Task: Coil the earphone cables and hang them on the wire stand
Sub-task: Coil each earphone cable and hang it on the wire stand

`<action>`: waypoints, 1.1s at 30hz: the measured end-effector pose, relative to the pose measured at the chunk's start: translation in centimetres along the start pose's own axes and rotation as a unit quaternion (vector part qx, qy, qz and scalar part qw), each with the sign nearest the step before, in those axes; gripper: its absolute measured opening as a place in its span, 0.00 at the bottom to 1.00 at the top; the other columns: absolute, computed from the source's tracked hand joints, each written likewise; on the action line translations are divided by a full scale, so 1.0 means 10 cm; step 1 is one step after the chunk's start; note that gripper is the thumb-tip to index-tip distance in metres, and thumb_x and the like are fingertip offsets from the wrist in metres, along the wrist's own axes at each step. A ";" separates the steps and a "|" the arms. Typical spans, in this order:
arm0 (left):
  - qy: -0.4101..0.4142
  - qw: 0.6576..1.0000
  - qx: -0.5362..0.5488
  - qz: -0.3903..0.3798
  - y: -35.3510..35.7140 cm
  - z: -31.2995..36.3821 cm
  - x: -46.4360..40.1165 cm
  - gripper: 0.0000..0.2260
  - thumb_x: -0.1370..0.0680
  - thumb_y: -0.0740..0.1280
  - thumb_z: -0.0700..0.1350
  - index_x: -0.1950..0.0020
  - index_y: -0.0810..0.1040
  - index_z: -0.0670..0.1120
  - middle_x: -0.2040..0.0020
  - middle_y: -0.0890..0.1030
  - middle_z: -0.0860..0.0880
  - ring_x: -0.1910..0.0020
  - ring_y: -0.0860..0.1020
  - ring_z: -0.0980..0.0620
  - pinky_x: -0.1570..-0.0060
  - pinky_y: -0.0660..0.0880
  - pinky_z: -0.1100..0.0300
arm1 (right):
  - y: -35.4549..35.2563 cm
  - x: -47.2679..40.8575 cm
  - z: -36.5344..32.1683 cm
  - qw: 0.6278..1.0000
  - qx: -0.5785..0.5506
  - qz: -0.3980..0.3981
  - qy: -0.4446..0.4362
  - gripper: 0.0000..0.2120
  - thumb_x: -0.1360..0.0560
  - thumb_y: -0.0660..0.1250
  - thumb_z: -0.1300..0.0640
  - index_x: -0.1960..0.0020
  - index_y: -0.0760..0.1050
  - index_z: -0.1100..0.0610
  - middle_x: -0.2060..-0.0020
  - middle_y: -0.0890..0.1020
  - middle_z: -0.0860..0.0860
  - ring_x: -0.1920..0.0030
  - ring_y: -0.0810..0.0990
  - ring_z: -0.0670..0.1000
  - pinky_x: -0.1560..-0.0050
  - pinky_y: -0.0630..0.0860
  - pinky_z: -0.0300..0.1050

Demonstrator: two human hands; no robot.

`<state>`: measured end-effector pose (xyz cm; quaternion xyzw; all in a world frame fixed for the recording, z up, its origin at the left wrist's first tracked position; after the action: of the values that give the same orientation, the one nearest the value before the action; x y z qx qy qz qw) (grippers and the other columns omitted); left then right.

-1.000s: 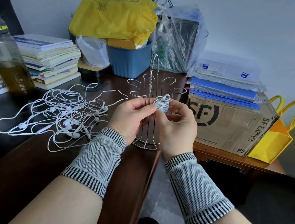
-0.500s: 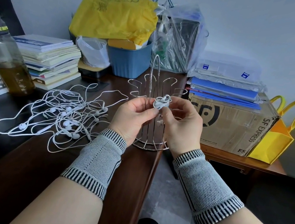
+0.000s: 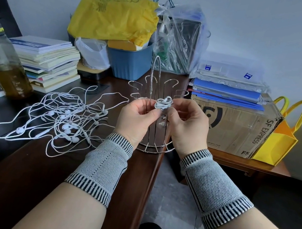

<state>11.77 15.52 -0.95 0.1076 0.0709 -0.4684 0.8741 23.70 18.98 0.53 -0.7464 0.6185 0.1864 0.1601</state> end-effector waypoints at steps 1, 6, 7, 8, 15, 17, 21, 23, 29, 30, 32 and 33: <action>-0.001 1.000 0.000 -0.002 0.00 0.00 0.00 0.11 0.34 0.73 0.42 0.53 0.80 0.45 0.52 0.84 0.42 0.52 0.82 0.47 0.45 0.78 0.50 | 0.00 0.00 0.00 1.000 -0.006 -0.003 0.006 0.07 0.25 0.67 0.66 0.52 0.76 0.56 0.62 0.80 0.47 0.66 0.78 0.38 0.69 0.74 0.29; -0.003 1.000 0.006 -0.009 -0.02 0.00 -0.01 0.08 0.27 0.72 0.34 0.54 0.81 0.46 0.55 0.84 0.47 0.53 0.81 0.49 0.42 0.77 0.47 | -0.02 -0.05 -0.03 0.999 -0.005 -0.028 0.023 0.06 0.23 0.64 0.66 0.53 0.77 0.57 0.62 0.82 0.49 0.71 0.80 0.41 0.71 0.76 0.33; -0.004 1.000 0.008 -0.010 -0.02 0.00 -0.01 0.08 0.27 0.72 0.33 0.54 0.81 0.46 0.56 0.84 0.47 0.54 0.81 0.50 0.41 0.77 0.46 | -0.03 -0.06 -0.03 0.999 -0.006 -0.031 0.027 0.06 0.23 0.64 0.66 0.54 0.77 0.58 0.62 0.81 0.50 0.71 0.80 0.41 0.71 0.76 0.33; -0.005 1.000 0.010 -0.012 -0.02 0.01 -0.01 0.08 0.27 0.72 0.33 0.54 0.81 0.46 0.57 0.84 0.48 0.54 0.81 0.50 0.41 0.77 0.45 | -0.03 -0.08 -0.03 0.999 -0.005 -0.031 0.029 0.05 0.23 0.64 0.66 0.54 0.77 0.58 0.62 0.81 0.52 0.70 0.80 0.41 0.71 0.77 0.34; -0.008 1.000 0.010 -0.021 -0.04 -0.01 0.00 0.16 0.39 0.76 0.50 0.54 0.83 0.47 0.53 0.85 0.45 0.51 0.82 0.47 0.41 0.76 0.37 | -0.04 -0.20 0.04 0.993 -0.043 -0.061 0.094 0.05 0.27 0.67 0.60 0.61 0.77 0.54 0.62 0.81 0.56 0.59 0.80 0.65 0.56 0.79 0.67; -0.014 1.000 0.010 -0.025 -0.05 -0.02 -0.01 0.17 0.38 0.77 0.49 0.52 0.83 0.45 0.52 0.85 0.43 0.50 0.82 0.45 0.42 0.75 0.35 | -0.05 -0.21 0.01 0.990 -0.045 -0.082 0.104 0.07 0.25 0.66 0.61 0.61 0.76 0.55 0.64 0.79 0.55 0.62 0.77 0.59 0.56 0.79 0.68; -0.015 0.999 0.004 -0.032 -0.05 -0.01 -0.01 0.13 0.34 0.74 0.43 0.50 0.82 0.44 0.50 0.85 0.42 0.46 0.82 0.41 0.40 0.75 0.36 | -0.05 -0.20 -0.04 0.984 -0.071 -0.095 0.134 0.08 0.22 0.64 0.63 0.60 0.74 0.59 0.63 0.77 0.57 0.64 0.75 0.55 0.59 0.80 0.65; -0.011 0.999 0.005 -0.034 -0.04 -0.01 0.00 0.10 0.32 0.74 0.40 0.51 0.82 0.44 0.51 0.85 0.42 0.48 0.82 0.42 0.40 0.75 0.37 | -0.04 -0.17 -0.05 0.979 -0.107 -0.085 0.152 0.08 0.21 0.62 0.64 0.59 0.73 0.60 0.63 0.76 0.58 0.67 0.76 0.52 0.62 0.81 0.59; -0.013 0.999 0.017 -0.037 -0.05 0.00 0.01 0.07 0.30 0.74 0.37 0.55 0.84 0.47 0.52 0.85 0.44 0.50 0.82 0.45 0.39 0.75 0.39 | -0.04 -0.13 -0.04 0.975 -0.140 -0.069 0.158 0.06 0.21 0.63 0.63 0.58 0.73 0.61 0.61 0.76 0.59 0.67 0.76 0.54 0.63 0.81 0.57; -0.014 0.999 0.023 -0.037 -0.05 0.00 0.01 0.06 0.32 0.75 0.40 0.56 0.84 0.48 0.52 0.85 0.43 0.50 0.82 0.45 0.40 0.75 0.38 | -0.04 -0.14 -0.03 0.977 -0.131 -0.064 0.156 0.06 0.22 0.64 0.63 0.58 0.74 0.60 0.62 0.77 0.59 0.66 0.76 0.55 0.62 0.81 0.58; -0.015 0.999 0.028 -0.036 -0.05 0.01 0.02 0.06 0.34 0.74 0.43 0.58 0.85 0.49 0.52 0.85 0.42 0.49 0.82 0.44 0.40 0.75 0.37 | -0.05 -0.16 0.00 0.985 -0.094 -0.056 0.131 0.06 0.24 0.66 0.59 0.59 0.76 0.58 0.63 0.78 0.58 0.64 0.76 0.57 0.59 0.79 0.62; -0.013 0.999 0.028 -0.036 -0.05 0.02 0.02 0.06 0.34 0.73 0.43 0.58 0.85 0.49 0.51 0.85 0.42 0.49 0.82 0.44 0.40 0.75 0.38 | -0.05 -0.16 0.00 0.990 -0.068 -0.054 0.113 0.05 0.25 0.67 0.57 0.60 0.76 0.56 0.63 0.79 0.56 0.64 0.76 0.56 0.57 0.79 0.64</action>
<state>11.47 15.10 -0.89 0.1228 0.0499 -0.5029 0.8541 23.89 20.45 1.26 -0.8041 0.5773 0.1335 0.0478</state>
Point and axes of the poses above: each hand's wrist, its own x-axis away from the middle knuckle, its own y-axis out of the palm, z = x × y, the point moved 1 cm from there along -x, towards the middle knuckle
